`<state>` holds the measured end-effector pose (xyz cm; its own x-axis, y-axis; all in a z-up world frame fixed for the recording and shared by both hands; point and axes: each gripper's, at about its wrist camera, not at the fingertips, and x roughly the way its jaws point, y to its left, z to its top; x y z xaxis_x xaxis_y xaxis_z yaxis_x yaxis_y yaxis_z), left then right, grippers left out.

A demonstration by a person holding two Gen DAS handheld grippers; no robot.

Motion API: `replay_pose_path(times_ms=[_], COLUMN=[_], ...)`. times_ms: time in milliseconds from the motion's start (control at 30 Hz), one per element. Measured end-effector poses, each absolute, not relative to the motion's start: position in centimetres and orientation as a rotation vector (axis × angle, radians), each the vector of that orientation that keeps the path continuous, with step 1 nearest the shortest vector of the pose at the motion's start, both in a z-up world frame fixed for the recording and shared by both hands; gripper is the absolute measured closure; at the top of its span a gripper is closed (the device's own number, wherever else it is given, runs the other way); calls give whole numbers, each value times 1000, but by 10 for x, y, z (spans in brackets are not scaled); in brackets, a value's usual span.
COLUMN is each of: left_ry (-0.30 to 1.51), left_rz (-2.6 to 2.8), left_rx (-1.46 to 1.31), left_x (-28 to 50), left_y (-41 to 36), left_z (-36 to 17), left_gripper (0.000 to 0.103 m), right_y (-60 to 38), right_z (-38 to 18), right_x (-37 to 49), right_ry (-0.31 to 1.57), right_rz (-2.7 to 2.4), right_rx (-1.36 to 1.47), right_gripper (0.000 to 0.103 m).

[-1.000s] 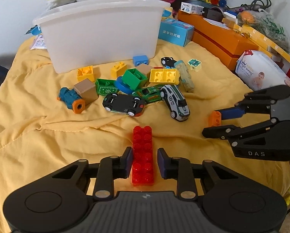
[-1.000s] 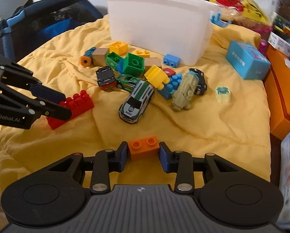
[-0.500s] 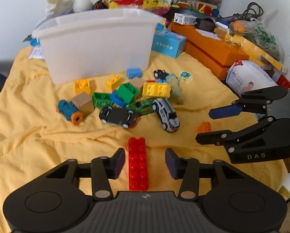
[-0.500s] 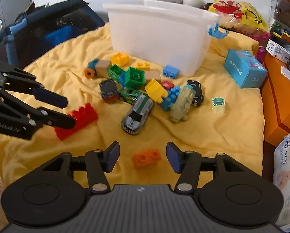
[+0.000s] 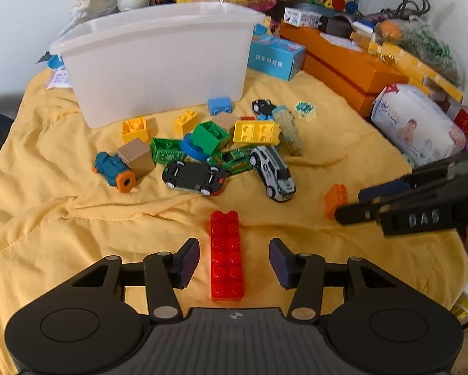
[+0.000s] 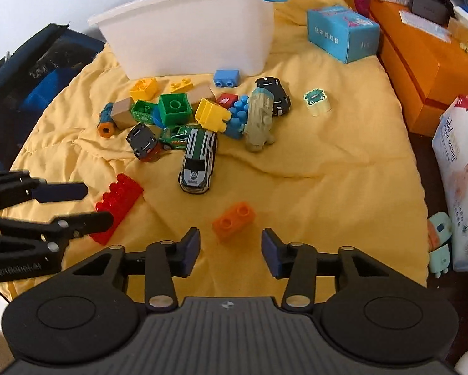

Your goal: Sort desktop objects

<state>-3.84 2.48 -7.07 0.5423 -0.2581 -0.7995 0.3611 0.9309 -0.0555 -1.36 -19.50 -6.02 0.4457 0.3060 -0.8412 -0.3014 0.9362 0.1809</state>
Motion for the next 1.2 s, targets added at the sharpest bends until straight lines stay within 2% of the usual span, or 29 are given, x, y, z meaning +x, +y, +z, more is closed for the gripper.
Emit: replay_pose_path(times_ms=[200, 233, 267, 333, 467, 633, 933, 1033, 1200], left_ry=[981, 991, 1001, 995, 1006, 1013, 1008, 962, 878], left_rz=[-366, -365, -364, -367, -390, -398, -407, -398, -370], left_rx=[161, 160, 149, 125, 91, 113, 94, 74, 15], left_x=[-36, -36, -35, -35, -34, -32, -26, -24, -12], left_y=[19, 20, 22, 28, 33, 30, 33, 37, 49], left_z=[-89, -92, -95, -94, -92, -95, -90, -77, -44], left_gripper=[51, 60, 66, 74, 74, 74, 75, 75, 75], right_y=[-190, -188, -187, -186, -179, -171, -174, -175, -179], right_z=[-65, -68, -71, -73, -69, -74, -79, -76, -64], right_x=[4, 7, 7, 9, 3, -1, -5, -2, 2], right_ry=[1097, 1104, 1108, 1119, 1077, 1051, 1002, 1016, 991], right_rz=[319, 313, 310, 311, 372, 450, 452, 457, 463], right_rx=[83, 85, 76, 58, -97, -261, -241, -226, -209], right_gripper=[59, 62, 72, 76, 83, 82, 81, 86, 86])
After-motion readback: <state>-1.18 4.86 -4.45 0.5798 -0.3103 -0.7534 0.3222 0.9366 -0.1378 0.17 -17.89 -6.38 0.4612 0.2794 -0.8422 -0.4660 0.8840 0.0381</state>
